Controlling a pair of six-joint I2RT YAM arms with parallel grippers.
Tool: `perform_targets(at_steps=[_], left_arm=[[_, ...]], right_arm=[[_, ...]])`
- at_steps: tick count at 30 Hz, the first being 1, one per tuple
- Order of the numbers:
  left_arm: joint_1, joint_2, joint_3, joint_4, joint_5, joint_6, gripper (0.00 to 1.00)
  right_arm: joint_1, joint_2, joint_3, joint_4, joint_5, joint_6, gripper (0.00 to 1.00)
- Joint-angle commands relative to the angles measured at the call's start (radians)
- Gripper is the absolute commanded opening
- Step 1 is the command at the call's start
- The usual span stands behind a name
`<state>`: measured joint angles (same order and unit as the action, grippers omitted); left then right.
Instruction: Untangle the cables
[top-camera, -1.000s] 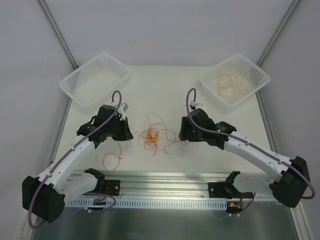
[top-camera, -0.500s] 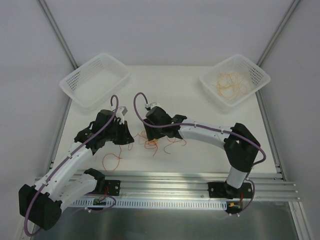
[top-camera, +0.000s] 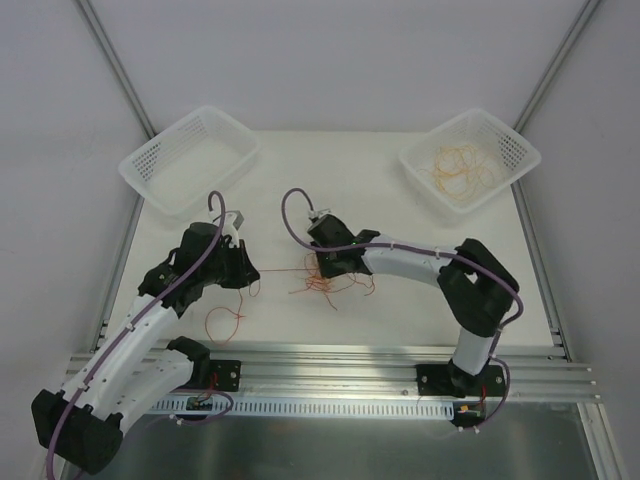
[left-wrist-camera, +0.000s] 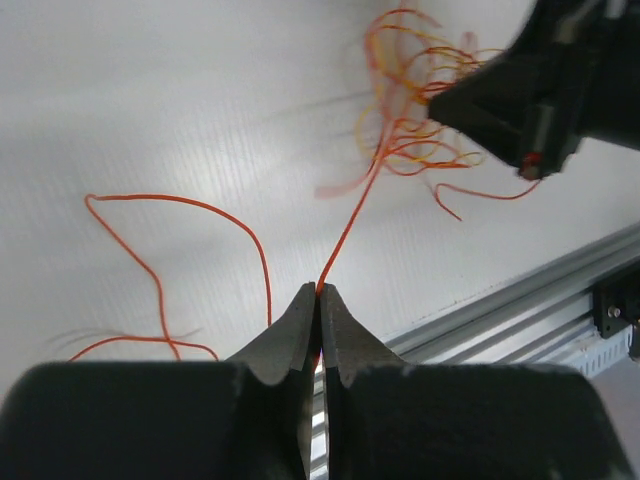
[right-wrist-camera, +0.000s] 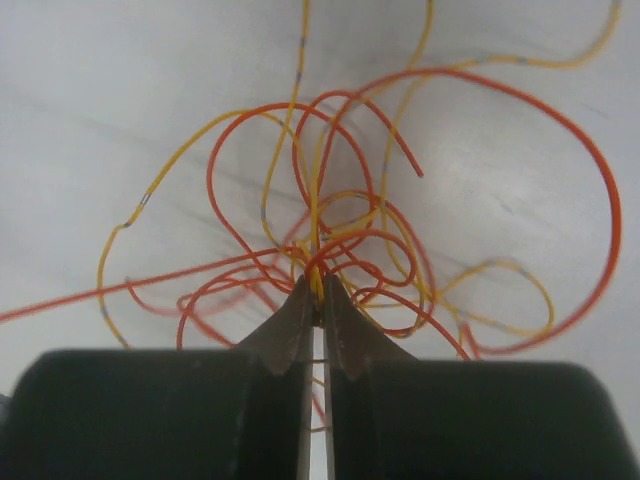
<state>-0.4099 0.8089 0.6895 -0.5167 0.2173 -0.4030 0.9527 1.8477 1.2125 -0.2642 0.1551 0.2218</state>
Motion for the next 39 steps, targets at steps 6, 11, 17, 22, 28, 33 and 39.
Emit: perform_targets(at_steps=[6, 11, 17, 22, 28, 33, 39], left_arm=[[0.158, 0.009, 0.197, -0.109, -0.238, 0.113, 0.00], [0.266, 0.098, 0.291, -0.108, -0.248, 0.133, 0.00], [0.400, 0.200, 0.338, -0.097, -0.233, 0.141, 0.00], [0.490, 0.223, 0.361, -0.072, -0.155, 0.131, 0.00], [0.488, 0.223, 0.423, -0.062, 0.037, 0.113, 0.00], [0.487, 0.204, 0.482, -0.062, 0.140, 0.136, 0.00], [0.487, 0.217, 0.641, -0.062, 0.313, 0.122, 0.00]], right_arm=[[-0.378, -0.514, -0.271, -0.142, 0.037, -0.048, 0.01], [-0.580, -0.747, -0.266, -0.291, -0.075, -0.085, 0.01], [-0.863, -0.916, -0.151, -0.446, -0.216, -0.076, 0.01], [-0.951, -0.935, -0.088, -0.514, -0.288, -0.079, 0.01], [-0.879, -0.924, -0.203, -0.434, -0.467, -0.027, 0.01], [-0.711, -0.843, -0.320, -0.388, -0.410, 0.007, 0.05], [-0.537, -0.722, -0.383, -0.349, -0.376, 0.027, 0.53]])
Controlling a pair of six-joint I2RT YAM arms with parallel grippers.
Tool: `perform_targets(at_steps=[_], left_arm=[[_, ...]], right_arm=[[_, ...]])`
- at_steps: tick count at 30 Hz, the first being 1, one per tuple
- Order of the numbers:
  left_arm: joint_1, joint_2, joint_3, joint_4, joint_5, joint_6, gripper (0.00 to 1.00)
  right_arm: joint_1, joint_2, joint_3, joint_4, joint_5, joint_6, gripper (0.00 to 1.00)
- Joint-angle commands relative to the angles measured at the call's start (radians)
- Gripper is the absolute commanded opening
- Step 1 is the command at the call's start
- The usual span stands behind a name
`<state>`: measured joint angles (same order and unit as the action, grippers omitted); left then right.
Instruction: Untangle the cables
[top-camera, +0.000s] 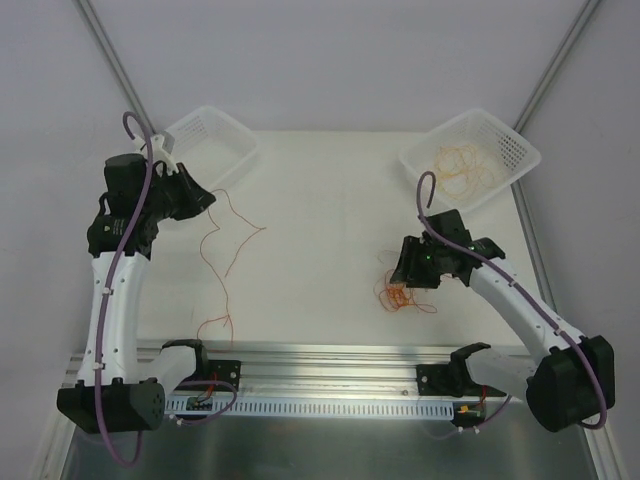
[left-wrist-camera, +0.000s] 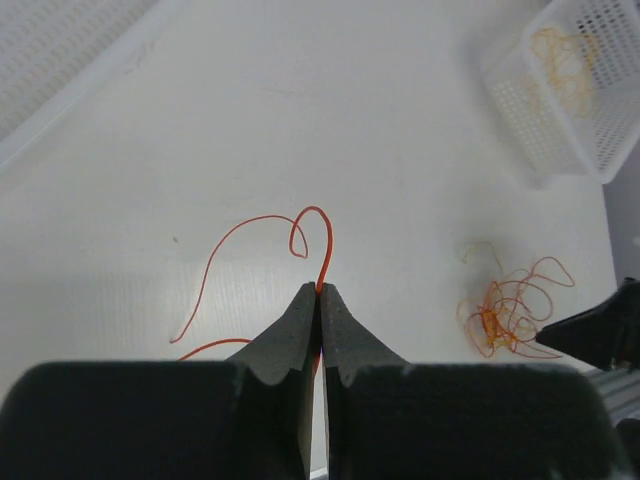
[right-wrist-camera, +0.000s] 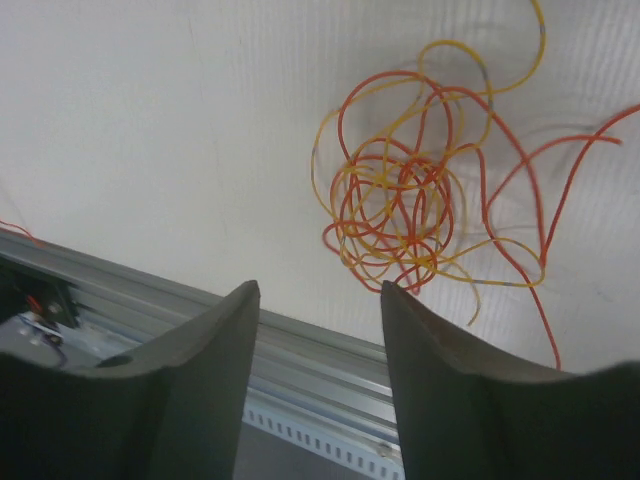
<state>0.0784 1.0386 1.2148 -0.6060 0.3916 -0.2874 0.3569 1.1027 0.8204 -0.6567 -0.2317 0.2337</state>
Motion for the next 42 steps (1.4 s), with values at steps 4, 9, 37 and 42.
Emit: perform_targets(at_steps=[4, 9, 37, 42], left_arm=[[-0.002, 0.012, 0.254, 0.028, 0.193, -0.010, 0.00], [-0.002, 0.093, 0.495, 0.031, 0.184, -0.038, 0.00], [0.058, 0.865, 0.988, 0.250, -0.408, 0.060, 0.00], [0.093, 0.991, 0.930, 0.250, -0.393, 0.005, 0.28]], right_arm=[[0.134, 0.014, 0.022, 0.045, 0.048, 0.006, 0.73], [0.174, -0.043, 0.057, 0.025, 0.080, -0.022, 0.82], [0.178, -0.129, 0.008, -0.026, 0.106, -0.062, 0.99], [0.178, -0.127, 0.019, -0.060, 0.123, -0.059, 0.99]])
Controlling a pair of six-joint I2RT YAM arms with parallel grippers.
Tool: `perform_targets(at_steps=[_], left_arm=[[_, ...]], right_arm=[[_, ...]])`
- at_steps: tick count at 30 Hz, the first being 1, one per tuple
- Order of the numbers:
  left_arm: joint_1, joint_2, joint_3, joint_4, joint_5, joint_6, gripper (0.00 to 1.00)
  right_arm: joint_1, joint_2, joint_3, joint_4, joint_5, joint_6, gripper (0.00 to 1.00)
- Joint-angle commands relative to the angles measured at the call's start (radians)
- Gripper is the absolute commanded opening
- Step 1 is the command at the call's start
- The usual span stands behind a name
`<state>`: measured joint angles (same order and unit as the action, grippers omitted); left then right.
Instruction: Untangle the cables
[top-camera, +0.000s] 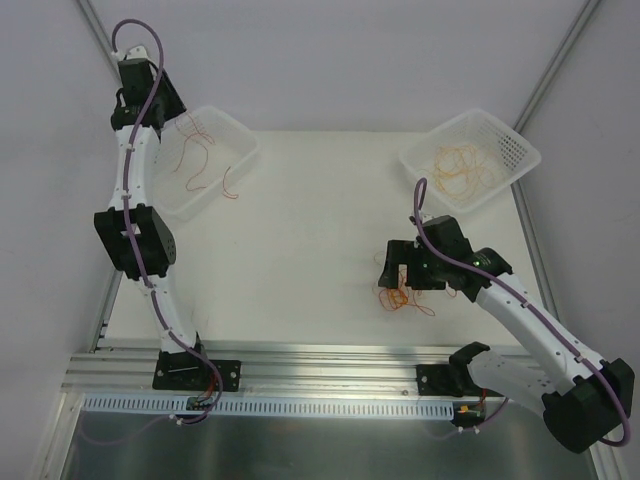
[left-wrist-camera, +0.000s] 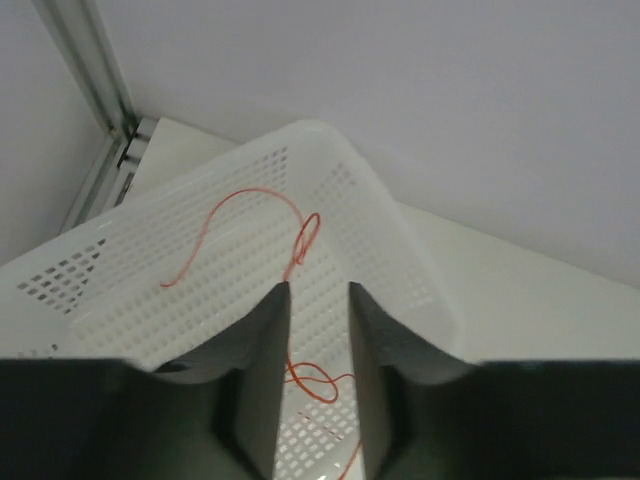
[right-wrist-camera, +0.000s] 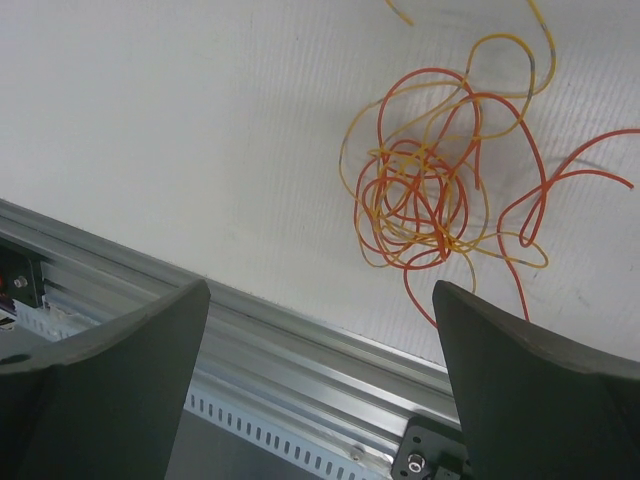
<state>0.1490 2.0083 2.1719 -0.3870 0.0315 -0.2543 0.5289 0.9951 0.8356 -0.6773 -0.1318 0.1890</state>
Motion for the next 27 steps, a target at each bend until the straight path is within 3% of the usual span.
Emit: perform_targets(at_steps=[1, 2, 5, 8, 14, 20, 27], left_arm=[[0.026, 0.018, -0.043, 0.031, -0.033, -0.045, 0.40], [0.027, 0.006, -0.069, 0.033, -0.003, -0.049, 0.59], [0.026, -0.052, -0.130, 0.031, 0.034, -0.080, 0.80], [0.017, -0.142, -0.228, 0.033, 0.053, -0.114, 0.90], [-0.052, -0.340, -0.484, 0.034, 0.001, -0.106, 0.90], [-0.193, -0.463, -0.803, 0.164, -0.185, -0.178, 0.81], [-0.265, -0.427, -0.989, 0.382, -0.375, -0.307, 0.76]], right_arm=[[0.006, -0.027, 0.005, -0.045, 0.027, -0.013, 0.99], [0.006, -0.029, 0.008, -0.051, 0.032, -0.013, 0.99], [0.006, -0.039, 0.007, -0.064, 0.049, -0.020, 0.99], [0.005, -0.042, 0.002, -0.059, 0.057, -0.026, 0.99], [0.006, -0.039, -0.016, -0.015, 0.034, -0.029, 0.99], [0.005, -0.039, -0.036, 0.015, 0.011, -0.025, 0.98], [0.006, -0.078, -0.061, -0.001, 0.024, -0.013, 0.98]])
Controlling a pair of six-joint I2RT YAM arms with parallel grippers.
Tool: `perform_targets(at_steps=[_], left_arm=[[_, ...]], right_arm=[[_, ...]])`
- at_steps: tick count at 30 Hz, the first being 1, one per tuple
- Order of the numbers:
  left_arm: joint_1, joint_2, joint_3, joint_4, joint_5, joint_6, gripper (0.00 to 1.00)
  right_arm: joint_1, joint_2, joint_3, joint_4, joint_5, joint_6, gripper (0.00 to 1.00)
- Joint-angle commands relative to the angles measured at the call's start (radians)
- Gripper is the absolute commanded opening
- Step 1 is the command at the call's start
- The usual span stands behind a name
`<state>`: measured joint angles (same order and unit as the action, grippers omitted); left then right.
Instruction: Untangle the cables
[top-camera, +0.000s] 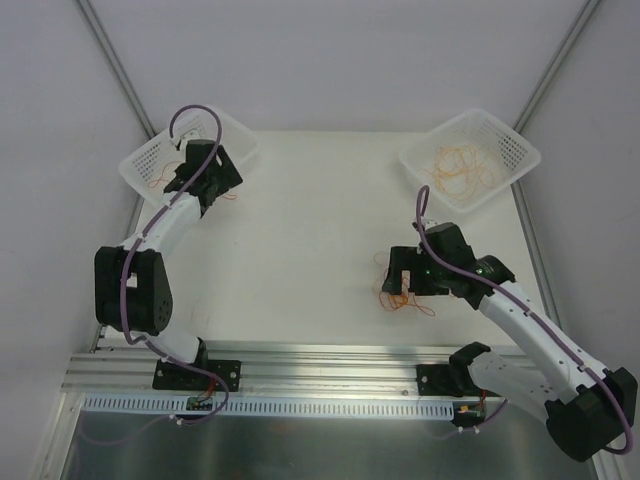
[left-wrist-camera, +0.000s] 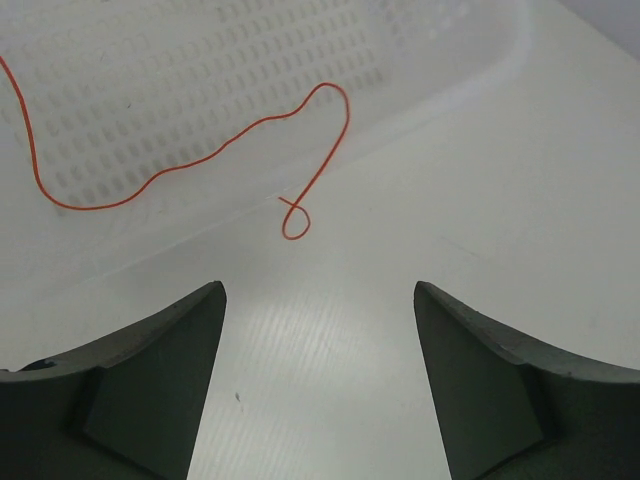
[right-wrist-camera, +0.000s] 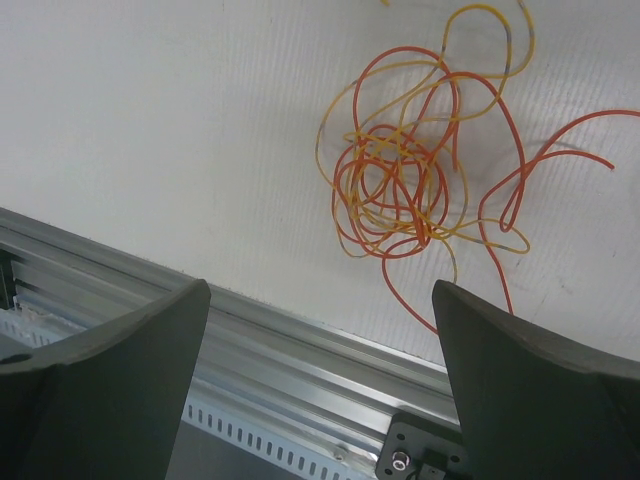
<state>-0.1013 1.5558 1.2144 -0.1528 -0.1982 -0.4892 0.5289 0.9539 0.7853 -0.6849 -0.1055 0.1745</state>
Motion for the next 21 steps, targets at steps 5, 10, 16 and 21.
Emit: perform_targets(at_steps=[5, 10, 16, 21], left_arm=[[-0.069, 0.121, -0.059, 0.309, -0.279, -0.029, 0.66], [-0.080, 0.187, -0.078, 0.352, -0.357, -0.103, 0.51], [-0.090, 0.243, -0.095, 0.400, -0.418, -0.140, 0.44], [-0.090, 0.288, -0.073, 0.424, -0.431, -0.124, 0.44]], right_arm=[[0.006, -0.066, -0.014, -0.031, 0.020, 0.005, 0.98], [0.005, -0.089, -0.003, -0.070, 0.052, 0.005, 0.98], [0.005, -0.118, -0.001, -0.107, 0.081, 0.013, 0.98], [0.006, -0.139, -0.008, -0.122, 0.093, 0.023, 0.98]])
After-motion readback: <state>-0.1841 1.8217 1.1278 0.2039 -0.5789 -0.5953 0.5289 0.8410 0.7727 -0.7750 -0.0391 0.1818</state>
